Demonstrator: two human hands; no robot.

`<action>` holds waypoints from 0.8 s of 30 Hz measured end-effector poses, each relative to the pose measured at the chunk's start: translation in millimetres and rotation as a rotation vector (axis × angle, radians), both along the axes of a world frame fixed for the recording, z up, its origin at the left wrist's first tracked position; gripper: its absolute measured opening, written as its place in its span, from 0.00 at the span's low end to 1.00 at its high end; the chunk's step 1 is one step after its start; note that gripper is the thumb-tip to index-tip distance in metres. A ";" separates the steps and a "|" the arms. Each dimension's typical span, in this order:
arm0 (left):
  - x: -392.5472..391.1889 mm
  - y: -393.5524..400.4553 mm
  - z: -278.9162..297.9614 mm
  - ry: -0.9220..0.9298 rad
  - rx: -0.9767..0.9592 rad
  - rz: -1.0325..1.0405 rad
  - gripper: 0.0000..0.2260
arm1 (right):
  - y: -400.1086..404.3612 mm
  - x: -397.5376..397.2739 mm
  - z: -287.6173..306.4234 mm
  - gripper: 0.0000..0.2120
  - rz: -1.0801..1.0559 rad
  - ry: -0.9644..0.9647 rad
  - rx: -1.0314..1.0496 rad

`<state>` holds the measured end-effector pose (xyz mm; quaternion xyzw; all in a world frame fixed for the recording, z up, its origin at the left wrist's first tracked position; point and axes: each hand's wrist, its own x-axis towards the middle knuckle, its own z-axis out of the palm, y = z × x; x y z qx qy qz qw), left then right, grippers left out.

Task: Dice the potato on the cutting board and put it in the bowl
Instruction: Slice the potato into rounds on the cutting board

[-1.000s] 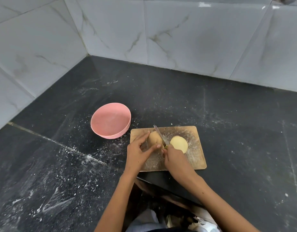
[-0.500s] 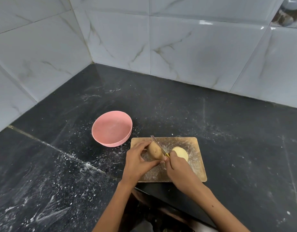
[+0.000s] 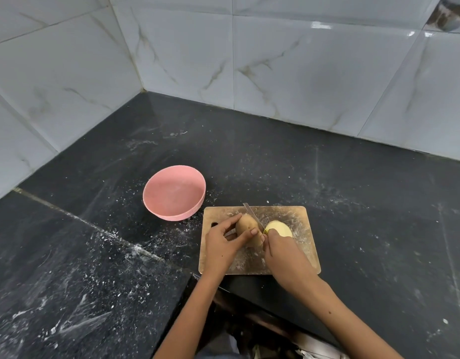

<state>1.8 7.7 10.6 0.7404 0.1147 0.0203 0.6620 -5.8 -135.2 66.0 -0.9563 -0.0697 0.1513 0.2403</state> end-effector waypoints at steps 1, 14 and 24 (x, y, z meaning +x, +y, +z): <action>-1.9 -5.1 -0.6 0.008 -0.025 0.039 0.33 | 0.5 -0.4 -1.8 0.09 -0.003 0.003 0.003; -6.8 -13.6 0.8 -0.050 -0.143 0.196 0.23 | 9.8 -9.0 -2.3 0.10 0.010 0.012 0.065; -2.1 -9.8 -4.0 -0.034 -0.236 0.222 0.20 | 16.5 -15.1 2.3 0.11 -0.043 0.047 -0.012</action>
